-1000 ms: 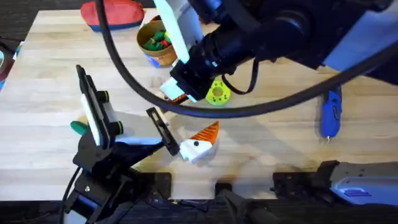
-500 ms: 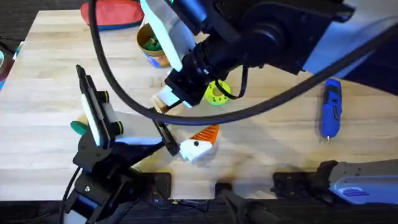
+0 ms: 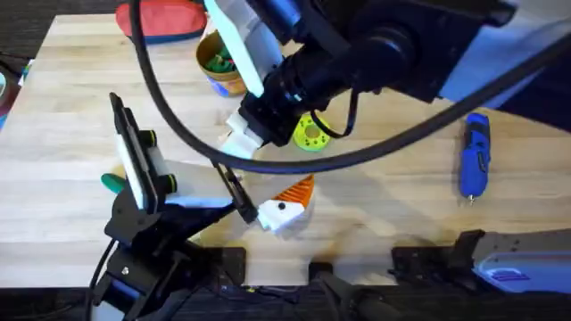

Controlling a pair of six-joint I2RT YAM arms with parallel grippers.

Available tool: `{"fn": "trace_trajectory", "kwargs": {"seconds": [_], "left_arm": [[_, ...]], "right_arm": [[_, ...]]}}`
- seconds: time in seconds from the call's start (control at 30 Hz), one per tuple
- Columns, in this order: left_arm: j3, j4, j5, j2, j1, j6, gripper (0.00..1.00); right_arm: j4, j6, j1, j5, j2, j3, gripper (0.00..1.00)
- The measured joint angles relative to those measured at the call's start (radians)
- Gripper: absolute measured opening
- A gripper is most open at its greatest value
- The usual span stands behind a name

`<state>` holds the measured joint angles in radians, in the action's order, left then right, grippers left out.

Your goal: Pick up the gripper from the table and insert it into the empty holder that is missing its gripper. Then pick up a screw, insert it into the mounting hole, and use the screwdriver to tighten it. Finally, clean up the table by picking up the vegetable and placing it into the bucket.

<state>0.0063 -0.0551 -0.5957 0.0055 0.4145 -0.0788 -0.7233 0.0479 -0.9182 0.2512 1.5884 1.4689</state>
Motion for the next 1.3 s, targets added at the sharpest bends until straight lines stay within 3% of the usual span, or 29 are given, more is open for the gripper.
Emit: {"fn": "trace_trajectory", "kwargs": {"seconds": [0.13,0.23,0.67,0.9,1.1,1.13,1.3], "left_arm": [[0.0,0.0,-0.003,0.0,0.0,0.0,0.988],[0.0,0.0,-0.006,0.0,0.0,0.0,0.988],[0.0,0.0,-0.006,0.0,0.0,0.0,0.988],[0.0,0.0,-0.006,0.0,0.0,0.0,0.986],[0.0,0.0,-0.008,0.0,0.0,0.001,0.719],[0.0,0.0,-0.01,0.0,0.0,0.005,0.37],[0.0,0.0,-0.01,0.0,0.0,0.004,0.144]], "right_arm": [[-0.02,0.0,0.037,0.003,-0.054,0.0,0.981],[-0.098,0.0,0.146,0.004,-0.181,0.0,0.991],[-0.382,0.044,0.474,0.004,-0.476,-0.007,0.994],[-0.374,0.061,0.57,0.065,-0.685,-0.233,0.994],[-0.384,0.06,0.582,0.136,-0.778,-0.359,0.994],[-0.385,0.052,0.582,0.153,-0.789,-0.364,0.994],[-0.384,0.048,0.582,0.164,-0.79,-0.364,0.994]]}}
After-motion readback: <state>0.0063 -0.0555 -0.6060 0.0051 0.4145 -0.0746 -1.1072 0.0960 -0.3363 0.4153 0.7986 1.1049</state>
